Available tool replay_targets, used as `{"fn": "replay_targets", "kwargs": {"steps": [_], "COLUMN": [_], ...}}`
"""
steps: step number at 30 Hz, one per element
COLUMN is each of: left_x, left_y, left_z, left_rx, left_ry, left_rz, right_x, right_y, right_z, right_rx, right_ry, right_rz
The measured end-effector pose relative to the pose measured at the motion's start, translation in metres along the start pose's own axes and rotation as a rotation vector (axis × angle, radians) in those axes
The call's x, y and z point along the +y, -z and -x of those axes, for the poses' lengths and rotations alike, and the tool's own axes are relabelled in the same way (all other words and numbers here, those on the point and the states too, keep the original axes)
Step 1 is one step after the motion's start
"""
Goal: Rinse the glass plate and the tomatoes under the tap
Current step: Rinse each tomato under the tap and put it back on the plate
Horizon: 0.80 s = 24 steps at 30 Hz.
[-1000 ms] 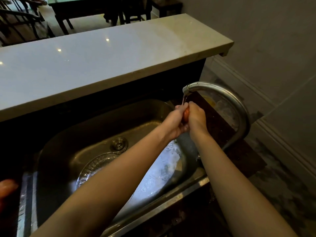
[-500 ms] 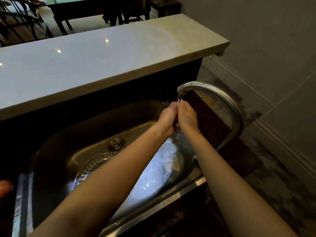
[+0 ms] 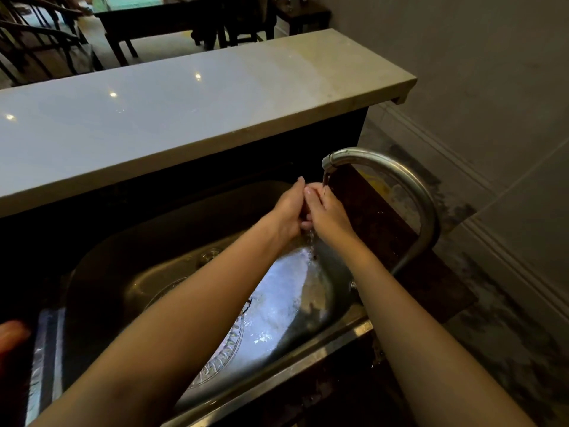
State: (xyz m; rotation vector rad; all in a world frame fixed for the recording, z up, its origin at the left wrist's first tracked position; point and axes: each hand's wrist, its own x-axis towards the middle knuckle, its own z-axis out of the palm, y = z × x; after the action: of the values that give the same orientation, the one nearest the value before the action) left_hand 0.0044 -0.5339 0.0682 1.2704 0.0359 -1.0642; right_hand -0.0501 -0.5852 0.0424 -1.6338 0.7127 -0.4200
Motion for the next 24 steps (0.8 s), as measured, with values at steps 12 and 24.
{"fn": "replay_targets", "kwargs": {"steps": [12, 24], "left_x": [0.002, 0.003], "left_y": [0.007, 0.001], "left_z": [-0.009, -0.013], "left_rx": [-0.025, -0.022], "left_ry": [-0.044, -0.016], "left_rz": [-0.146, -0.146], "right_x": [0.007, 0.01], "right_y": [0.009, 0.008], "right_z": [-0.009, -0.01], "right_rx": [-0.115, -0.102], "right_ry": [0.025, 0.083], "right_rz": [0.064, 0.01]}}
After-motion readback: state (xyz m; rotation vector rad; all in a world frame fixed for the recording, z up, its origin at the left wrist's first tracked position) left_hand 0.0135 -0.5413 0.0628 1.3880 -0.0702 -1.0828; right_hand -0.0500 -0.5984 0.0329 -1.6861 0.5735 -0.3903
